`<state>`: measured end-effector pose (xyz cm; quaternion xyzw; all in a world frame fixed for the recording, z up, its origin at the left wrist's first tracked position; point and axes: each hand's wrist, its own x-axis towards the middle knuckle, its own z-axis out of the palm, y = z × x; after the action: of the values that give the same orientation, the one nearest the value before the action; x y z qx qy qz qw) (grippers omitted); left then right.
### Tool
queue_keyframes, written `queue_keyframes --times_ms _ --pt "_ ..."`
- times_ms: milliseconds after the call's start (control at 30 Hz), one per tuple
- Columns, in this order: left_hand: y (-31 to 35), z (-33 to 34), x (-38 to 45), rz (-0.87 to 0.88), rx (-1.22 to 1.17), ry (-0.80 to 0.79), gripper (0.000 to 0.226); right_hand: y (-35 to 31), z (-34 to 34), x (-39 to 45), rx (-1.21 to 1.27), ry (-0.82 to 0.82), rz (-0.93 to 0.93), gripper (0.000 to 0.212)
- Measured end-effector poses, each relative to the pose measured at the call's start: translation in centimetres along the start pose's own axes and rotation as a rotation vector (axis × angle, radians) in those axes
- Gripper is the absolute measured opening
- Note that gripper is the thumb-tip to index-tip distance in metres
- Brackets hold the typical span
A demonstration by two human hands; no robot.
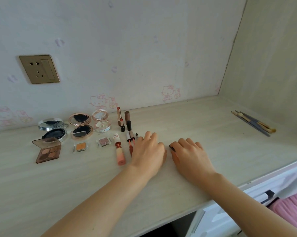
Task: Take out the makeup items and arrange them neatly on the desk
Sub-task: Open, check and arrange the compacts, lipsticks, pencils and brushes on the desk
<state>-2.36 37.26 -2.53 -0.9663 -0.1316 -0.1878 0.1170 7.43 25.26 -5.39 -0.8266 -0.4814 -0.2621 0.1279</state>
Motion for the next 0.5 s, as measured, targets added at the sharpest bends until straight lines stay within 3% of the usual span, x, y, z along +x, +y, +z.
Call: queue_keyframes --times_ms 233,333,500 --pt "-0.8 -0.9 -2.9 0.061 -0.108 0.212 0.032 0.4 0.3 -0.5 0.057 0.001 0.006 0.018" --pt "-1.2 -1.7 -3.8 0.18 -0.069 0.195 0.017 0.3 0.2 -0.5 0.119 -0.001 -0.007 0.023" --pt "-1.2 -1.9 -3.9 0.159 0.031 0.155 0.013 0.0 0.0 -0.3 0.218 -0.059 0.013 0.028"
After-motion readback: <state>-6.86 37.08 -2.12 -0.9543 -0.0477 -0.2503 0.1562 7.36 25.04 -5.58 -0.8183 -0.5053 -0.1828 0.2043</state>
